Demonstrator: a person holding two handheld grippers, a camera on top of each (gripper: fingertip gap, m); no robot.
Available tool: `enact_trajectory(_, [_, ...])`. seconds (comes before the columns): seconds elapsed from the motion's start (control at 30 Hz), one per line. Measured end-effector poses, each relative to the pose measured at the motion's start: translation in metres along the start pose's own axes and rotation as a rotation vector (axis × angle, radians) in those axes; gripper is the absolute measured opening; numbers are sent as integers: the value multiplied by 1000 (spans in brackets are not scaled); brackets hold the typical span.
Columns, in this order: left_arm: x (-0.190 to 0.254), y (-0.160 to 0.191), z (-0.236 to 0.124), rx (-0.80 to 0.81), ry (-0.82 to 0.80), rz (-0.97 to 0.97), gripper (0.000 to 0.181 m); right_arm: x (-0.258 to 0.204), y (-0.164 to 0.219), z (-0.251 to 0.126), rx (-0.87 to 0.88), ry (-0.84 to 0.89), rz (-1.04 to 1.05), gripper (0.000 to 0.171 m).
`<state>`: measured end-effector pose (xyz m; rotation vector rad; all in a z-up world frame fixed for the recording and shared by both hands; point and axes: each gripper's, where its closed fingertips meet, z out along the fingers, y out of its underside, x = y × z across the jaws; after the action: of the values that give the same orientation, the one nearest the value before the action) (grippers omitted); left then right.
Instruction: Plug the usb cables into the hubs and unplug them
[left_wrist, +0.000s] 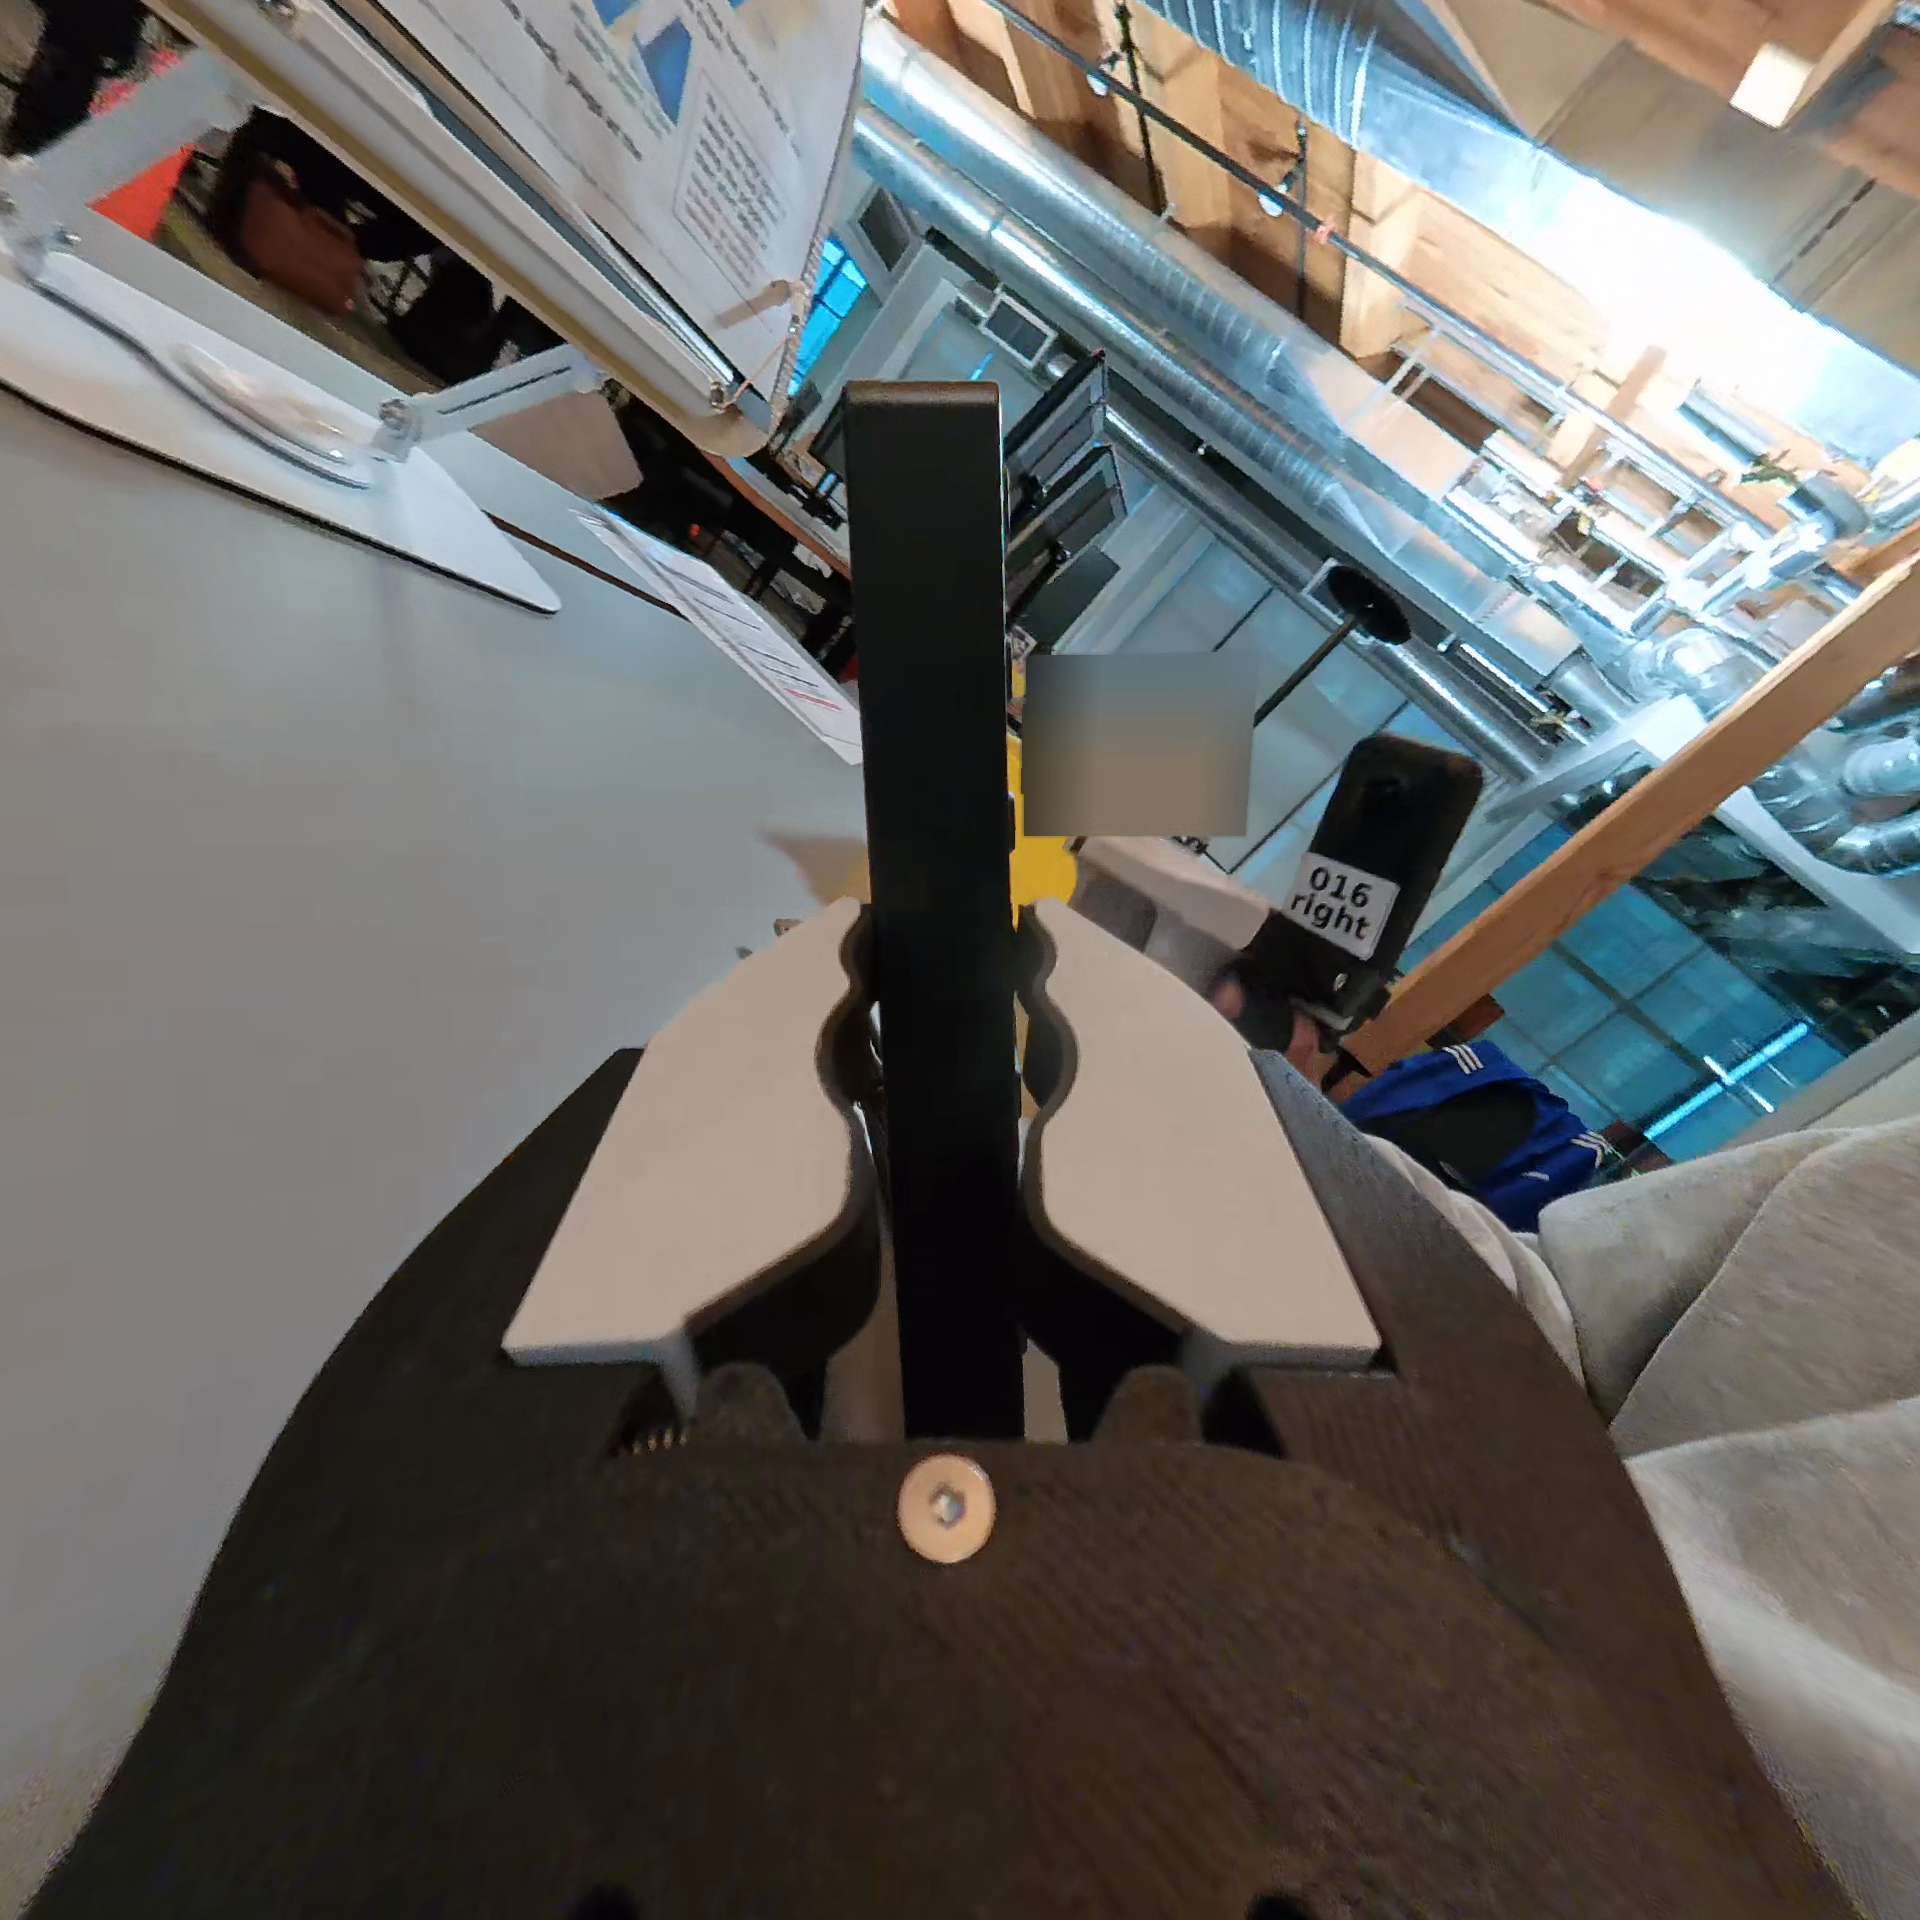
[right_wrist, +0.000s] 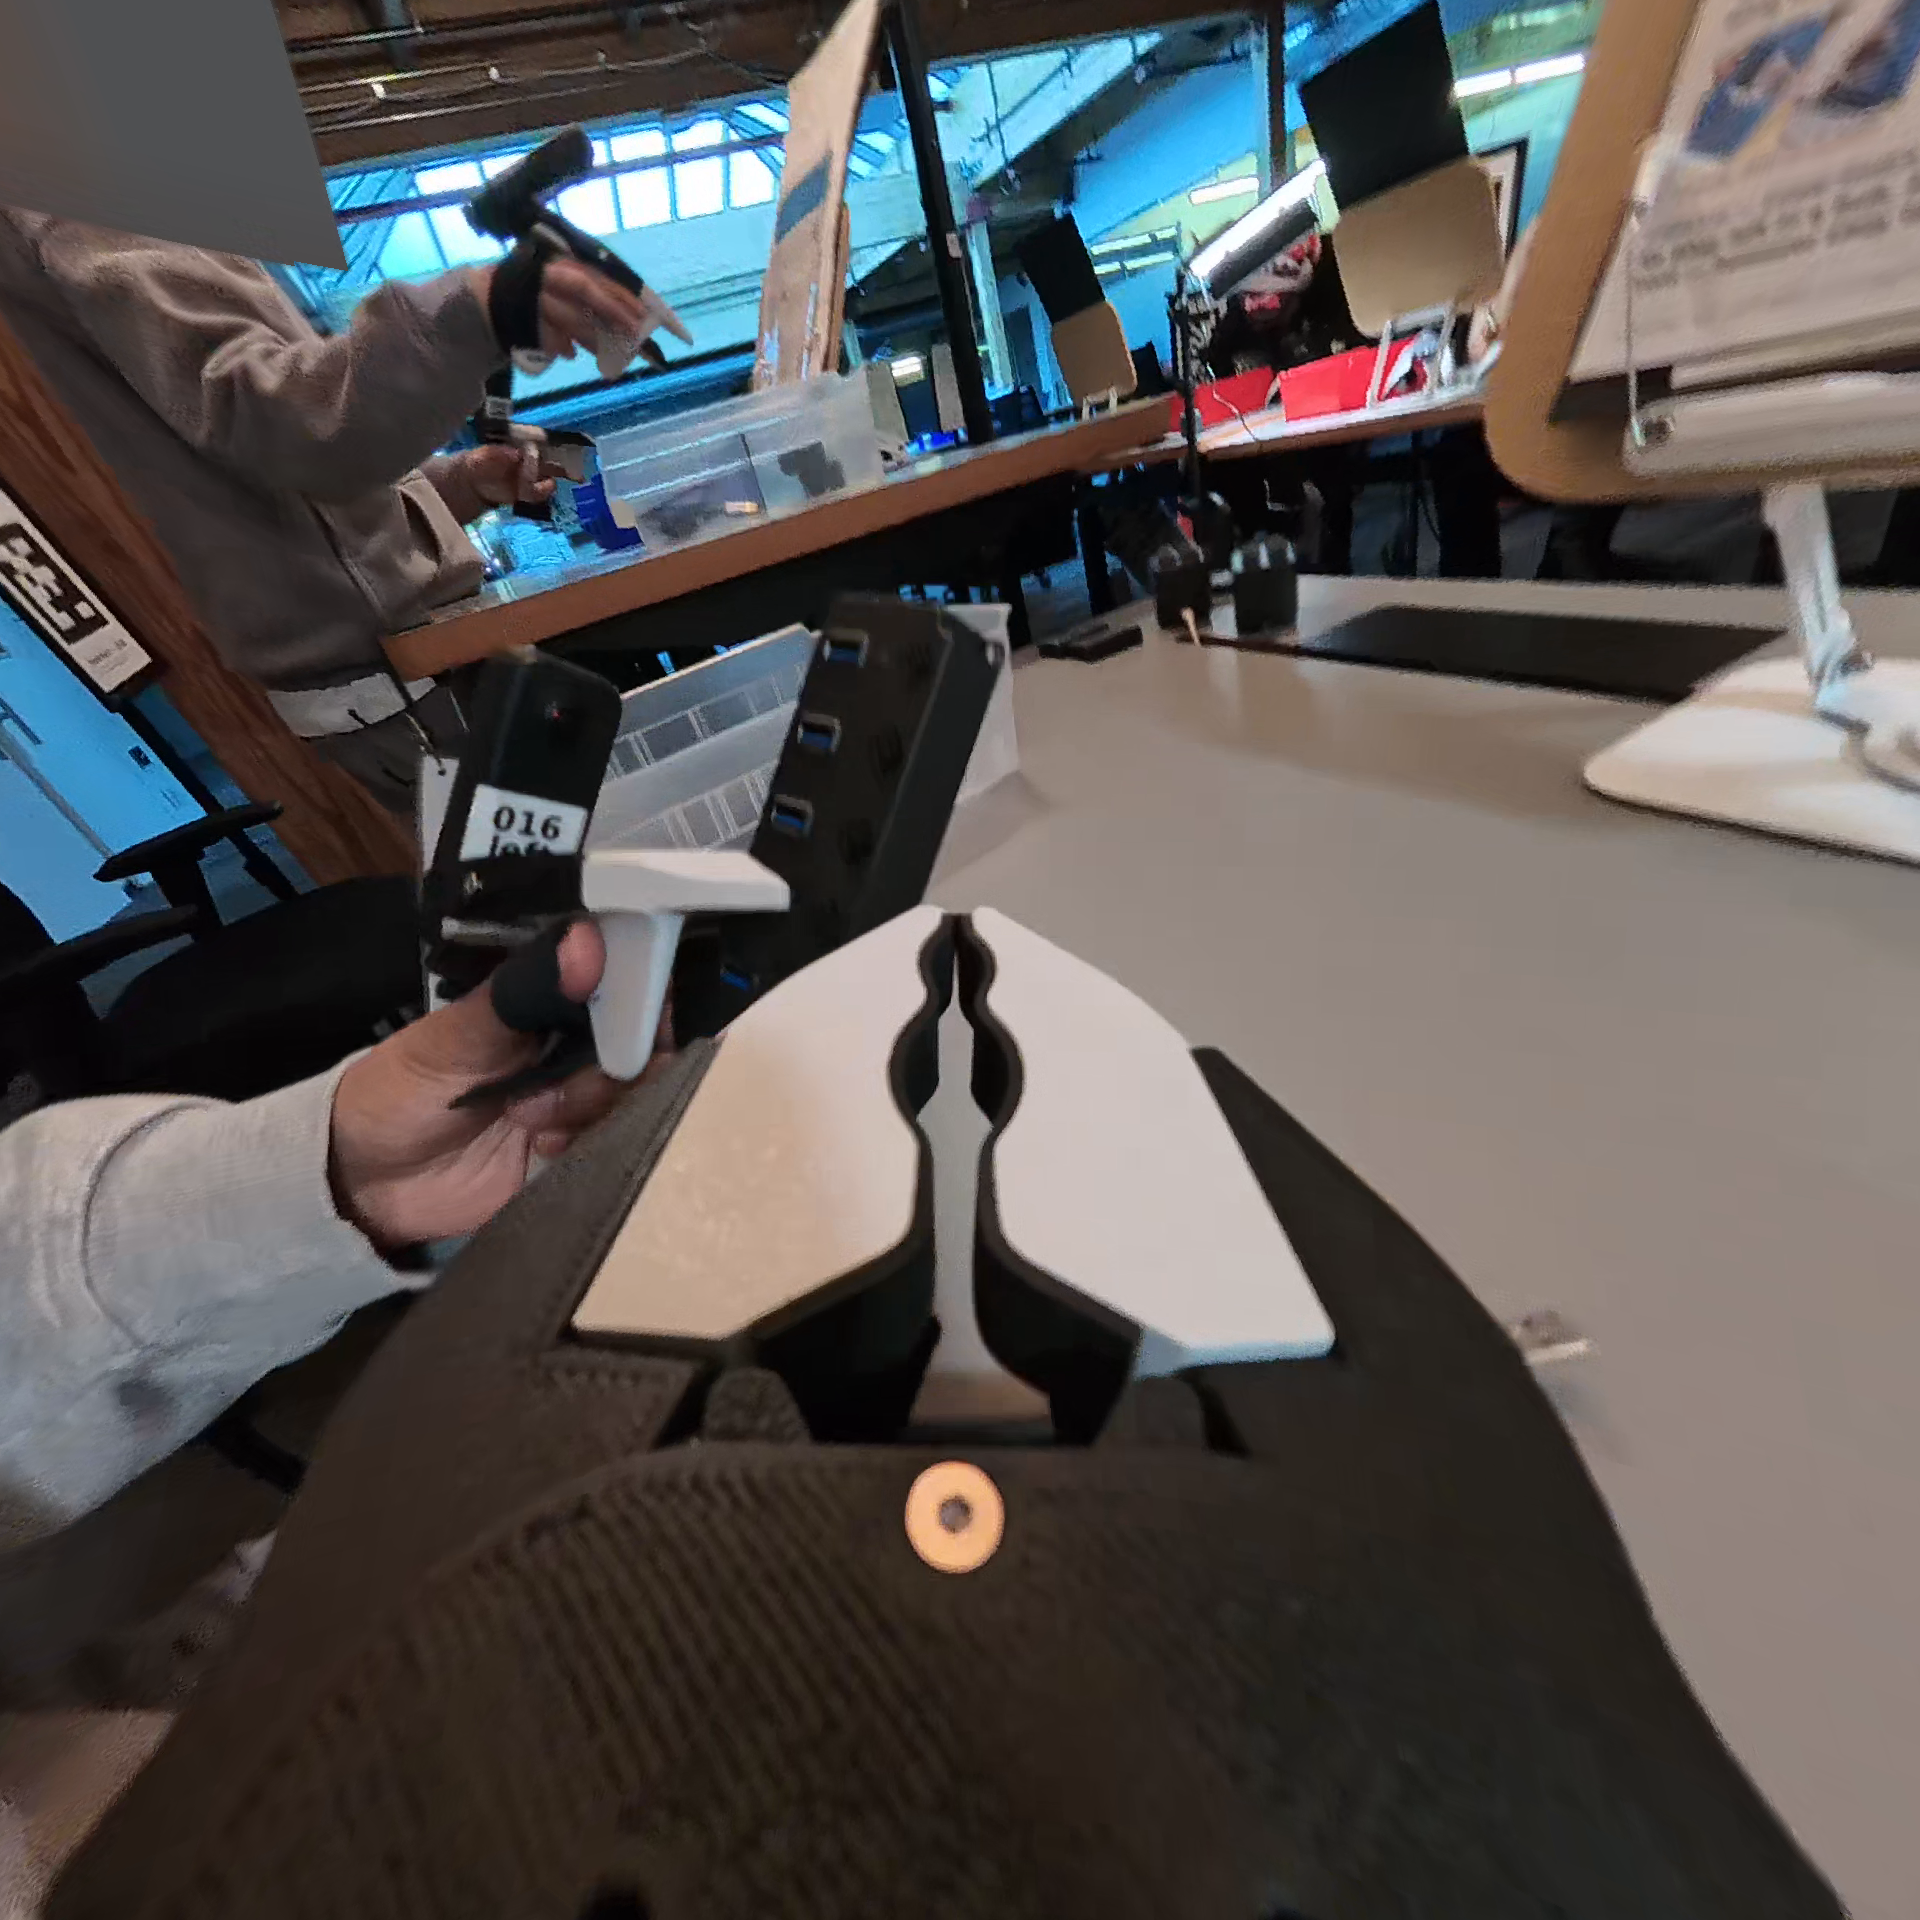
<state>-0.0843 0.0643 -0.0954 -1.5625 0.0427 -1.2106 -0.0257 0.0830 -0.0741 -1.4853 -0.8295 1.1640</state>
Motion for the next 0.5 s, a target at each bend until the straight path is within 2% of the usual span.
enact_trajectory(0.23, [-12, -2, -29, 73, -75, -78, 24, -66, -62, 55, -2, -165, -288, 4])
enact_trajectory(0.37, [-18, -4, -35, 92, -92, -112, 25, -117, -105, 102, 29, -312, -452, 6])
enact_trajectory(0.43, [-21, 1, -32, 59, -104, -102, 25, -142, -105, 137, -76, -423, -491, 9])
enact_trajectory(0.5, [-23, 7, -27, 15, -117, -86, 25, -165, -83, 175, -276, -554, -522, 13])
